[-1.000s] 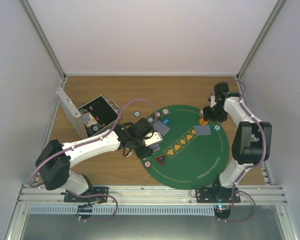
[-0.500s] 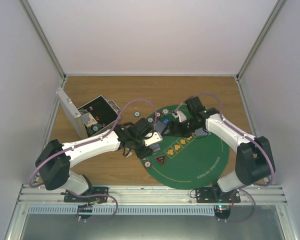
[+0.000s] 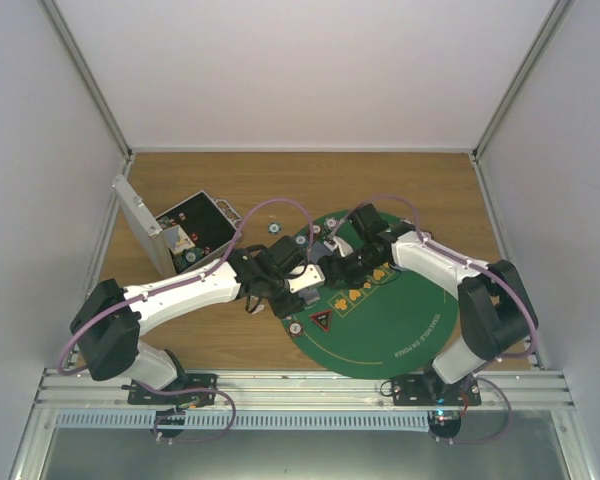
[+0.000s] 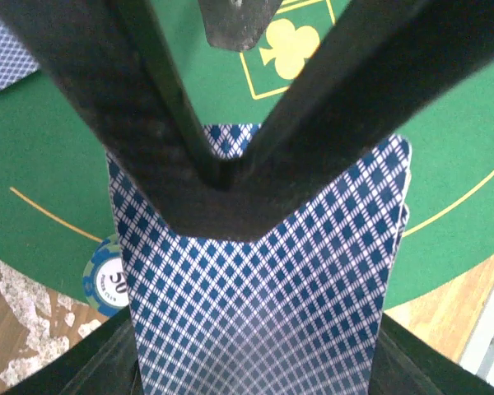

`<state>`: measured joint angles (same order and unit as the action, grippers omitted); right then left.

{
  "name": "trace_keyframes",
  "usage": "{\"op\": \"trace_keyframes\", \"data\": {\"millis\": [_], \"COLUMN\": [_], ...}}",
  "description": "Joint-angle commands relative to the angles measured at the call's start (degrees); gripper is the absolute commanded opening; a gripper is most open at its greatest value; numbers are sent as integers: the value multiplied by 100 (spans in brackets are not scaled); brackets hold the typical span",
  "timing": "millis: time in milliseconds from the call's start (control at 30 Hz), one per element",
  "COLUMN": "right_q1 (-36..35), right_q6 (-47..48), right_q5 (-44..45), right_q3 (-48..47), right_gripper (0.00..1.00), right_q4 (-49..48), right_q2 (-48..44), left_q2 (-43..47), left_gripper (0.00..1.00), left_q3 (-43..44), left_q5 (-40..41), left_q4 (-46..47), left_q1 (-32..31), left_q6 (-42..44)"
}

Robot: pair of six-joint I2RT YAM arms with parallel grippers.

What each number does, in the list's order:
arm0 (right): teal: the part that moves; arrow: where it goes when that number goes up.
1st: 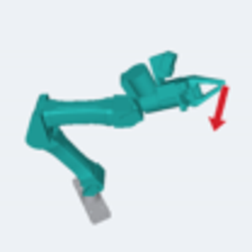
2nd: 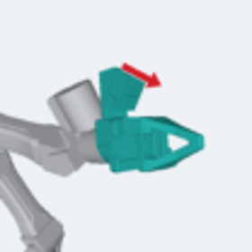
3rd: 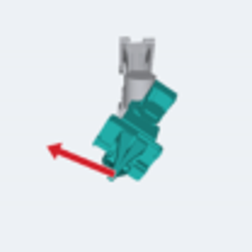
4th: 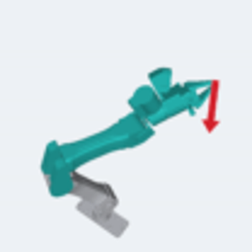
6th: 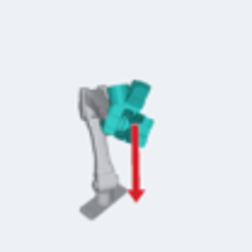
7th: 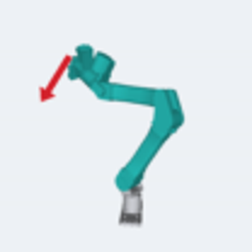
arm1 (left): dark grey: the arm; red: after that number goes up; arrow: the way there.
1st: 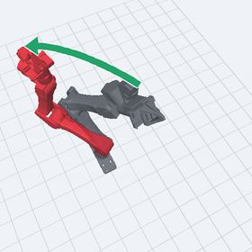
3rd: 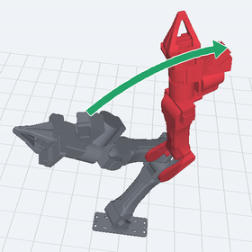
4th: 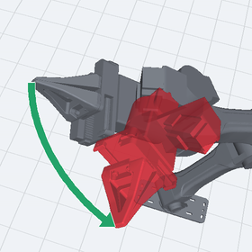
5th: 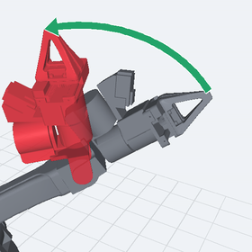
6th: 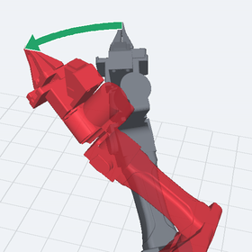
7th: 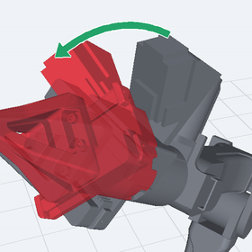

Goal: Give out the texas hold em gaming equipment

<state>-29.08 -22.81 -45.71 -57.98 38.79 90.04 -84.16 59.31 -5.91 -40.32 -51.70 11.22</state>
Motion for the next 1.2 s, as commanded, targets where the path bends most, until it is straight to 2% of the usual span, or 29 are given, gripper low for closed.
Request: {"op": "trace_keyframes", "data": {"millis": [0,233,467,767,1167], "right_q1": [-235,-378,-387,-371,-182], "right_q6": [41,113,189,179,286], "right_q5": [-35,61,331,588,695], "right_q3": [-235,-391,-346,-363,-353], "right_gripper": [87,84,76,71,56], "right_q4": [71,233,476,613,843], "right_q2": [243,454,456,430,227], "left_q2": [146,137,145,171,181], "left_gripper": [59,58,58,58,58], "left_q3": [-25,-25,-38,-49,-51], "left_q5": [-10,-19,-22,2,-29], "left_q4": [191,194,194,198,190], "left_q1": [-6,-6,-6,-6,-6], "left_q6": [64,67,65,62,69]}}
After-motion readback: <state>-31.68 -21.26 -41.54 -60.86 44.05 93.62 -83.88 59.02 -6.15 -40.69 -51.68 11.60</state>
